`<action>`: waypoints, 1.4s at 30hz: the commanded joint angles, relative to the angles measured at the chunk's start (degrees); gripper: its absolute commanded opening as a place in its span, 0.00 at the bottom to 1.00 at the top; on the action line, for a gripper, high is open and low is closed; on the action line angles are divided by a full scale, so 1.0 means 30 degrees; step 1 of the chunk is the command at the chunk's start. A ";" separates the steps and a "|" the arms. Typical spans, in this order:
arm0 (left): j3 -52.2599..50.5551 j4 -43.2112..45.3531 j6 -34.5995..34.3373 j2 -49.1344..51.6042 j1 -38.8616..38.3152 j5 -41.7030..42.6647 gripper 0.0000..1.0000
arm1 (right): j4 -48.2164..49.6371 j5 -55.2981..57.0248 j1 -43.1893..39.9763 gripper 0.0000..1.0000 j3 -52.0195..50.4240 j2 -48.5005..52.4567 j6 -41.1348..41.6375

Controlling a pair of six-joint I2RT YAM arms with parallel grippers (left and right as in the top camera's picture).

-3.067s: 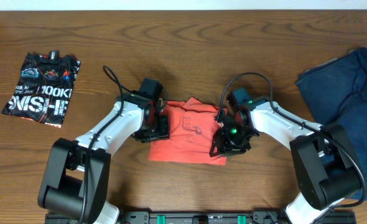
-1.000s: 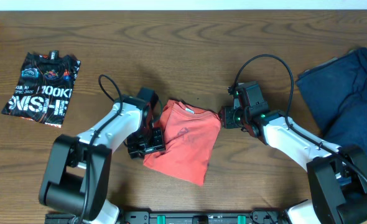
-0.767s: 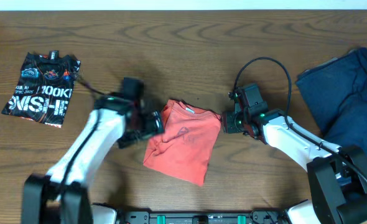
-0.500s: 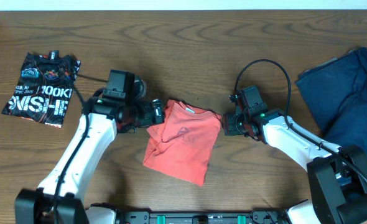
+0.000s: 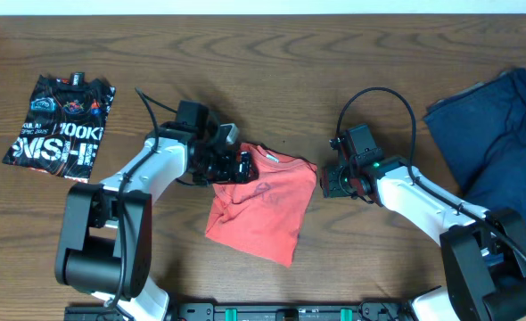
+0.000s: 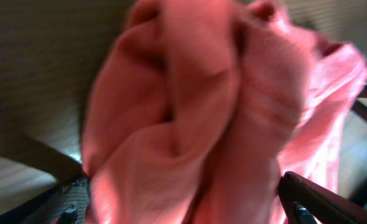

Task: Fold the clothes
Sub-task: 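Lift the folded orange shirt with the left gripper and carry it left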

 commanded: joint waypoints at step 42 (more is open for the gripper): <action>0.7759 0.7657 -0.1909 0.1530 1.4724 -0.6878 0.11 | -0.3599 0.1902 -0.2448 0.56 0.0291 -0.5209 -0.0226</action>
